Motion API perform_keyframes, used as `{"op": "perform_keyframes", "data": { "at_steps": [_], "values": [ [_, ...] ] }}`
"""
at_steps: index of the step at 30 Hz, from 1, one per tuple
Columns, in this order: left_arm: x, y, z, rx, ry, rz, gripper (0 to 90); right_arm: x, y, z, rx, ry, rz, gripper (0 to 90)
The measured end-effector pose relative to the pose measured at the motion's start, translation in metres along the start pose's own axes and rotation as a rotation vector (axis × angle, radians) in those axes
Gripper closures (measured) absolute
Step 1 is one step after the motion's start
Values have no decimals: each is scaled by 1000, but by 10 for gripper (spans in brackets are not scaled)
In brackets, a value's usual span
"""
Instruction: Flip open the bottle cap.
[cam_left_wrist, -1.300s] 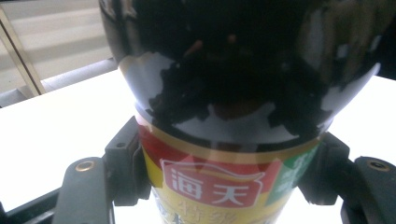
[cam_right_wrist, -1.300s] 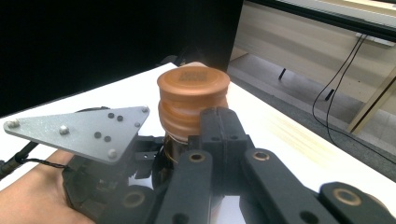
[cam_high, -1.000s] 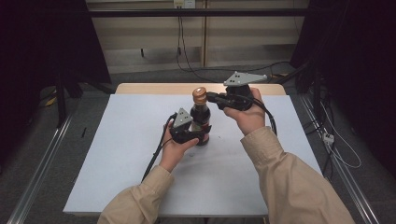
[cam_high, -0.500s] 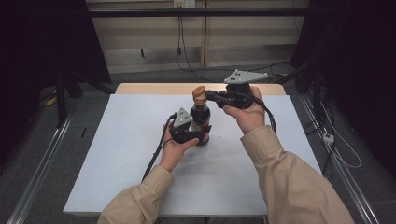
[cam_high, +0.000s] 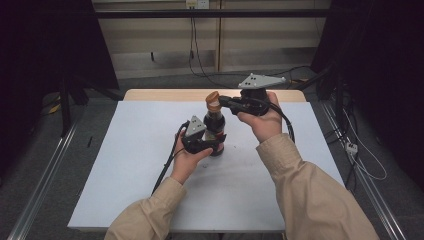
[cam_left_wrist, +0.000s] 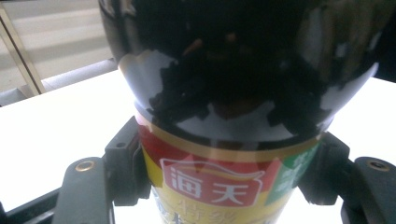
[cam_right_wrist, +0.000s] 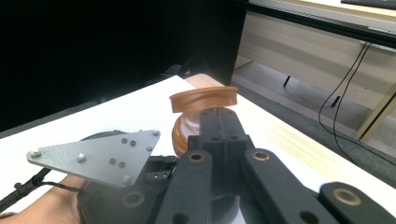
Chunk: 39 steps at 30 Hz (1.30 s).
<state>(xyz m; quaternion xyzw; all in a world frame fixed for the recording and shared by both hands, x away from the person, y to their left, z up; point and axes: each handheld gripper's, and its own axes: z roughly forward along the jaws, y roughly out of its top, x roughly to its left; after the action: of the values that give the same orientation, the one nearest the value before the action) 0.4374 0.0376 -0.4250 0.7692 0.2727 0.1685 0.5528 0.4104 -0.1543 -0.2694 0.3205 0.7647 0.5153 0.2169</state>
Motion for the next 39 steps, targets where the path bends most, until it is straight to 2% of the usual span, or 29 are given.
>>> {"op": "perform_keyframes", "data": {
  "at_steps": [25,27,35,39],
  "values": [
    [0,-1,0,-2,1,-6,306,4,6,1,3,-22,-5,900],
    [-2,0,0,1,5,4,305,5,8,2,-15,-7,12,900],
    [-2,0,0,-2,6,-2,305,14,18,6,-29,4,-10,900],
    [-2,-1,0,-7,7,-1,305,15,18,7,-19,-2,-22,900]
  ]
}}
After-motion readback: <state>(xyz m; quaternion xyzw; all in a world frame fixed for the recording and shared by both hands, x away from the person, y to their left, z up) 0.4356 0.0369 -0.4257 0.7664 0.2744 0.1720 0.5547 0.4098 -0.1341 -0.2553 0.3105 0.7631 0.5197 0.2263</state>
